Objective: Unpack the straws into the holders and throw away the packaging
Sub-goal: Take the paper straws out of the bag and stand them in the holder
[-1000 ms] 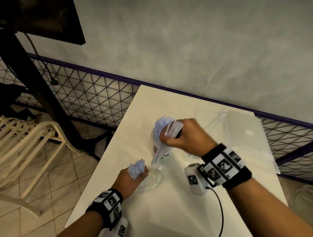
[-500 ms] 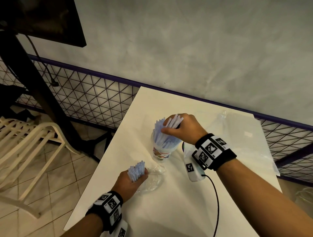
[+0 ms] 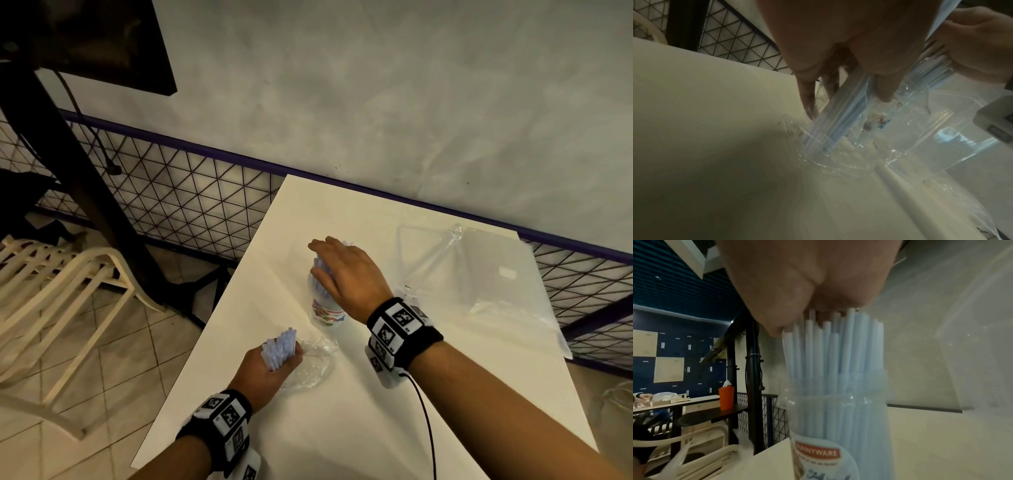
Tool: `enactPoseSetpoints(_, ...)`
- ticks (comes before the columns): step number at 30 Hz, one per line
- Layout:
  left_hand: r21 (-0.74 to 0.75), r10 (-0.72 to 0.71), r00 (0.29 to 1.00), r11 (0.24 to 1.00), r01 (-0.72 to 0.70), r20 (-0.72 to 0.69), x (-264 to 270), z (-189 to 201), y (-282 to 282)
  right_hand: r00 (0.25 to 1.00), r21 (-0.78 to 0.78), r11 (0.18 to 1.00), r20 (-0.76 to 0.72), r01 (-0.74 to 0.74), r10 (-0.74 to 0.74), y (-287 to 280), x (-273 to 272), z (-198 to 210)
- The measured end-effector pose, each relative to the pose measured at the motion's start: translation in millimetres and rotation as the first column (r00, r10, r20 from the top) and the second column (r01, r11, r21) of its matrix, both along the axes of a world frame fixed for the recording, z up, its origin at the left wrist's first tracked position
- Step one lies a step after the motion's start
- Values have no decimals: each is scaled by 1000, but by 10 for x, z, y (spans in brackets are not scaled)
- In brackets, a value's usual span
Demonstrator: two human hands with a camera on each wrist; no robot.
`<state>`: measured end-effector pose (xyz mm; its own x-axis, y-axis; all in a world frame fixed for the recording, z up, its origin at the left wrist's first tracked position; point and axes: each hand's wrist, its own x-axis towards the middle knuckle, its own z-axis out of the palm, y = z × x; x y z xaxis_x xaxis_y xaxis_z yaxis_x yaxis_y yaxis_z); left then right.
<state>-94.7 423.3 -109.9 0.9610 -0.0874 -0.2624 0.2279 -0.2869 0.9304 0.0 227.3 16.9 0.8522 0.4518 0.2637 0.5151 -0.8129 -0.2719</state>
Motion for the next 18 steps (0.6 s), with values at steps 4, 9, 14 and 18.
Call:
enactPoseSetpoints(4, 24, -7, 1000, 1000, 7, 3, 11, 6, -34, 1000, 115, 993, 29, 1, -4, 20, 61, 8)
enactPoseSetpoints(9, 4, -5, 1000, 1000, 5, -10, -12, 71, -33, 1000, -128, 991, -5, -25, 24, 67, 79, -71)
enactPoseSetpoints(14, 88, -22, 999, 996, 25, -41, 17, 135, -66, 993, -229, 972, -118, -55, 28, 71, 57, 15)
enactPoseSetpoints(18, 93, -52, 996, 994, 58, -70, -4, 161, -46, 982, -14, 983, -37, -184, 183, 171, -164, 164)
